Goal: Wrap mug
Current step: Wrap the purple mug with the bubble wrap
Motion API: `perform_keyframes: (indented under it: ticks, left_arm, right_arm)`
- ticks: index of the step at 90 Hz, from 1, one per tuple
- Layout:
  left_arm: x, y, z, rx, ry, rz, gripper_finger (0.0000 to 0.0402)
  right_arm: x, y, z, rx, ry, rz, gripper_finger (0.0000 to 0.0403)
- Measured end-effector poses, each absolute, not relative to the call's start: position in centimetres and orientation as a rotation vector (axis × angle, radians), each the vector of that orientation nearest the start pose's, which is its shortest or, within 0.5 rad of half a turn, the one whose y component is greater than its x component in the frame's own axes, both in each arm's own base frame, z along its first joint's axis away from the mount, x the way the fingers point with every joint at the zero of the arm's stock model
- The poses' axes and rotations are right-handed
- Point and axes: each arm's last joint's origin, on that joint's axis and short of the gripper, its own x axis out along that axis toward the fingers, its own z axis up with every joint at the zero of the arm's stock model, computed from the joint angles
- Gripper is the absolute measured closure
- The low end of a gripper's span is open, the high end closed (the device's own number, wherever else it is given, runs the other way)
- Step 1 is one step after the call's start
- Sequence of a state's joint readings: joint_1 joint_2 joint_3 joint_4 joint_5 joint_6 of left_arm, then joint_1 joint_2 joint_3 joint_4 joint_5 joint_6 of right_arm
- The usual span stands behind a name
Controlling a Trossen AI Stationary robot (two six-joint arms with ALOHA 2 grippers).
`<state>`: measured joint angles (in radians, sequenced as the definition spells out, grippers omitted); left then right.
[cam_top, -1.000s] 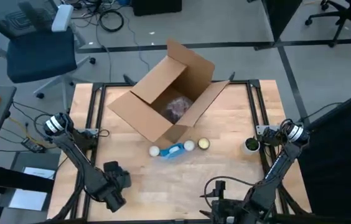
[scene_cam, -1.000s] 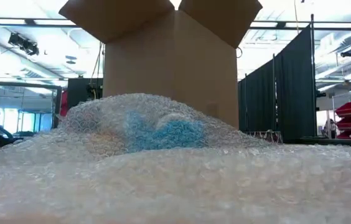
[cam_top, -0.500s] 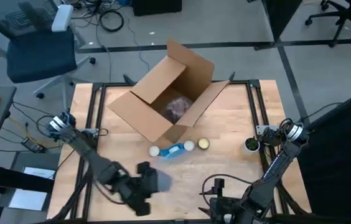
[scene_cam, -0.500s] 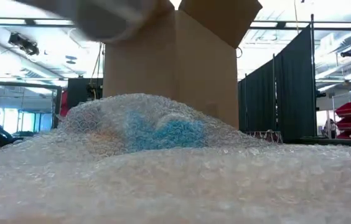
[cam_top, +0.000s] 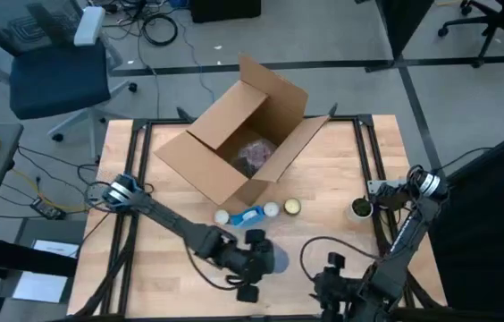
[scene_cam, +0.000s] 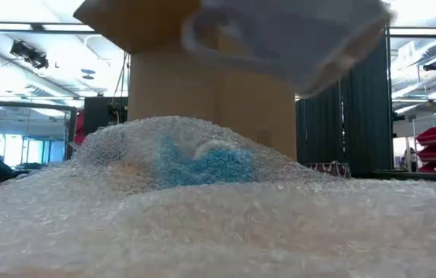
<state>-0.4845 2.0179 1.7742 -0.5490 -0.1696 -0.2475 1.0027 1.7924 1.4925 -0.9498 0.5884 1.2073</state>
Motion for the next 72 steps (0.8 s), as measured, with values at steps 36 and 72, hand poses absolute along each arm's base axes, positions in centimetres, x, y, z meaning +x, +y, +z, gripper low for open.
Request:
perform_keyframes:
  ticks: [36, 72]
  left_arm:
    - [43.9, -20.1, 24.3, 0.124, 0.805, -0.194, 0.0397]
    - [44.4, -20.0, 22.9, 0.148, 0.813, -0.137, 0.0396]
  right_arm:
    - [18.3, 29.9, 25.8, 0.252, 0.836, -0.286, 0.0273]
    - [18.8, 29.5, 25.5, 0.234, 0.785, -0.319, 0.0273]
